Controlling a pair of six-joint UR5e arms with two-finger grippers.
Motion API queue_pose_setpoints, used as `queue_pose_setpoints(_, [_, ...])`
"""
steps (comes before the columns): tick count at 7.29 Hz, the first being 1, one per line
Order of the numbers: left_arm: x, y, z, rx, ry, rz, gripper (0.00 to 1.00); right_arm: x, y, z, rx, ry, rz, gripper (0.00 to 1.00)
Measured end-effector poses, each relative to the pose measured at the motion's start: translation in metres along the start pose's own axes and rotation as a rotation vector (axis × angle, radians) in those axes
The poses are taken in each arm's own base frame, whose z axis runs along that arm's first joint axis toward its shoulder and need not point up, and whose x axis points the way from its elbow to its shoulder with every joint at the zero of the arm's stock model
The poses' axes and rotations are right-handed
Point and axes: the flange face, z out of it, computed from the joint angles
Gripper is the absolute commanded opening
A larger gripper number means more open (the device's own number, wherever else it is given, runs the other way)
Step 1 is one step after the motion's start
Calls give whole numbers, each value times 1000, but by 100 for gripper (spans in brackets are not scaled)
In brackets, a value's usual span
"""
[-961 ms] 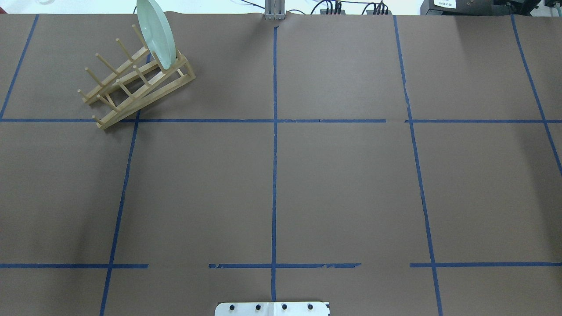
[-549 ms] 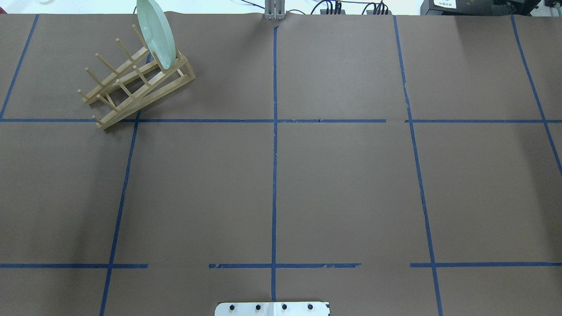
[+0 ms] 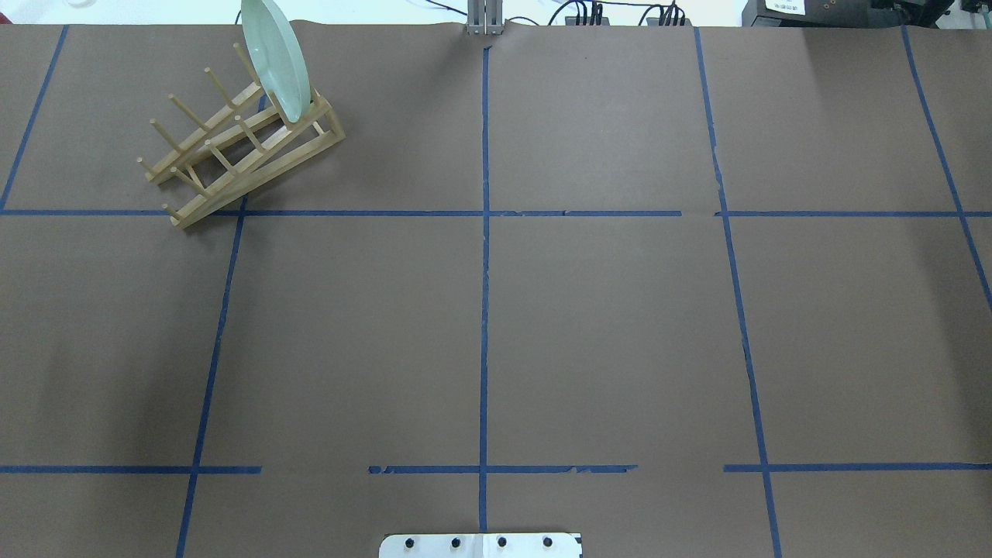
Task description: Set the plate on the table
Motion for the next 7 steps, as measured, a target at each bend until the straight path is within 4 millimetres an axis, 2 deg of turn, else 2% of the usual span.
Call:
queue_pose_setpoints(2, [64,-39,8,82,86,-111,100,0,0,0,0,0,0,100])
queue_pose_setpoints(3, [110,-63,13,106,144,-171,100,0,0,0,0,0,0,100])
queue_pose_setpoints(4, [169,-85,29,104,197,-228,100,0,0,0,0,0,0,100])
queue_pose_setpoints(5, [220,-99,46,112,232,-255,100,0,0,0,0,0,0,100])
queue_pose_setpoints(6, [257,-106,56,149,264,-277,100,0,0,0,0,0,0,100])
queue_pose_setpoints(7, [284,-108,67,200,320,-316,100,0,0,0,1,0,0,100])
